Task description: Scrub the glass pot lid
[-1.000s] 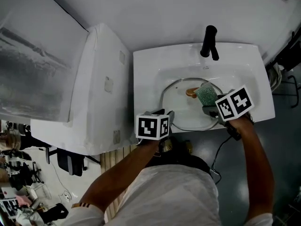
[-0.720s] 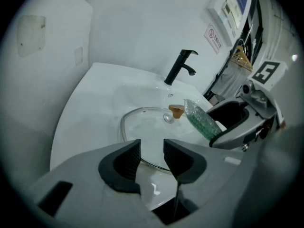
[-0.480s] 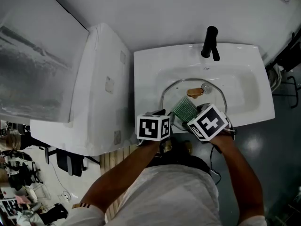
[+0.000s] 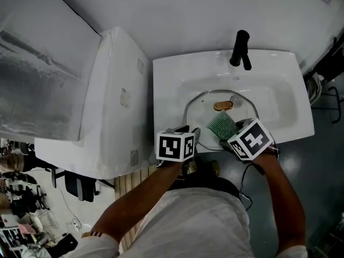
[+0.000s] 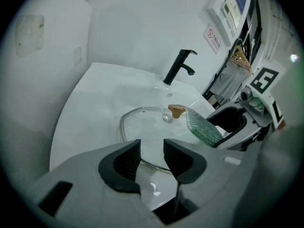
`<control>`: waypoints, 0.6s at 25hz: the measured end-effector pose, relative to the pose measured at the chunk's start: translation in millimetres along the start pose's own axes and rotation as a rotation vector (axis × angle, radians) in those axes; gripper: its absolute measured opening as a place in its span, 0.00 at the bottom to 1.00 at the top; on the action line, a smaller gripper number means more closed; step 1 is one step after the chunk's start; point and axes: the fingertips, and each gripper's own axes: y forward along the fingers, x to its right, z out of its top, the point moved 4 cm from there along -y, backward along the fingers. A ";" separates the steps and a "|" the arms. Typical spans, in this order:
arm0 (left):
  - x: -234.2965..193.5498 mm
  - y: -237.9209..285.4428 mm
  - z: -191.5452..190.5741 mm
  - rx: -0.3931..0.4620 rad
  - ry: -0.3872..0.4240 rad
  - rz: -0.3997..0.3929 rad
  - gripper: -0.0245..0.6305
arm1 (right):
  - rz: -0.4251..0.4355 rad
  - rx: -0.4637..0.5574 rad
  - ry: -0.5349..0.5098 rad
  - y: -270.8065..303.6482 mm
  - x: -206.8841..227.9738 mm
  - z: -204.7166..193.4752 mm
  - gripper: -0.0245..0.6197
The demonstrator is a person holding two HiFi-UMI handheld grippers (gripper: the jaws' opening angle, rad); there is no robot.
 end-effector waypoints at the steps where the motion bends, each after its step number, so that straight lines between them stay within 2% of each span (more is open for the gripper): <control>1: 0.0 0.0 0.1 0.000 0.001 -0.001 0.28 | 0.002 -0.001 0.009 -2.0 3.0 -3.4 0.56; 10: 1.9 0.1 1.0 -0.002 0.009 -0.004 0.28 | 0.042 0.013 0.156 -11.5 32.6 -27.9 0.56; 15: 0.9 -0.2 0.4 -0.002 0.008 -0.002 0.28 | 0.028 0.015 0.221 -16.0 52.0 -39.5 0.56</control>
